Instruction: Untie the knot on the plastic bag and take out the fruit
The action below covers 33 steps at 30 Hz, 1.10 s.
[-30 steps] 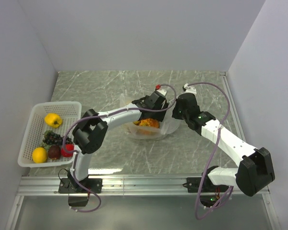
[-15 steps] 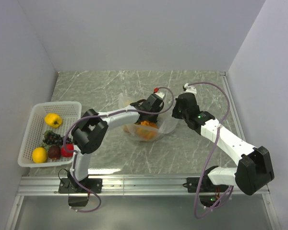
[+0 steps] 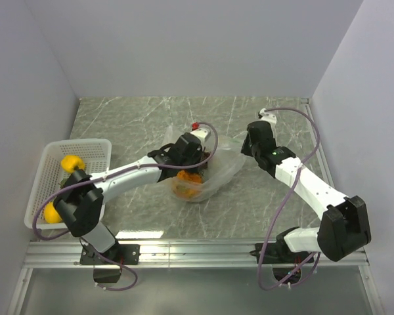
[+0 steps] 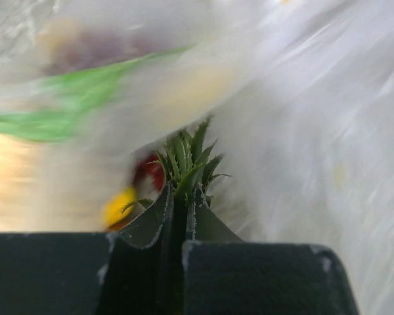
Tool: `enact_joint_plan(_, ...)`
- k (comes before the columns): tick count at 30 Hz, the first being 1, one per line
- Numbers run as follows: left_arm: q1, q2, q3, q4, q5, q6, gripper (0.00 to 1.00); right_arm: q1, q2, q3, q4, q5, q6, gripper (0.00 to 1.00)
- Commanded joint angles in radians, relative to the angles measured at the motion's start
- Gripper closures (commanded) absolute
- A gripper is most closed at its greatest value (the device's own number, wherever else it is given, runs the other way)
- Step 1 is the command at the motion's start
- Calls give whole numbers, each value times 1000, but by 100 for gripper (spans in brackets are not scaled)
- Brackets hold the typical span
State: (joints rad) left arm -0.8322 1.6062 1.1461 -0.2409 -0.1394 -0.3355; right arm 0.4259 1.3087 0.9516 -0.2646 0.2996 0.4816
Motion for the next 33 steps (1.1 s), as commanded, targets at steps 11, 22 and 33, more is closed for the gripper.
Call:
enact_joint_plan(11, 15, -371, -267, 445, 379, 131, 99, 27, -22, -60, 4, -56, -3, 100)
enact_joint_plan(22, 33, -252, -109, 635, 19, 21, 100, 180, -66, -135, 33, -37, 8, 100)
enact_joint_plan(33, 189, -339, 18, 552, -544, -62, 99, 209, -154, -211, 33, -1, 18, 100)
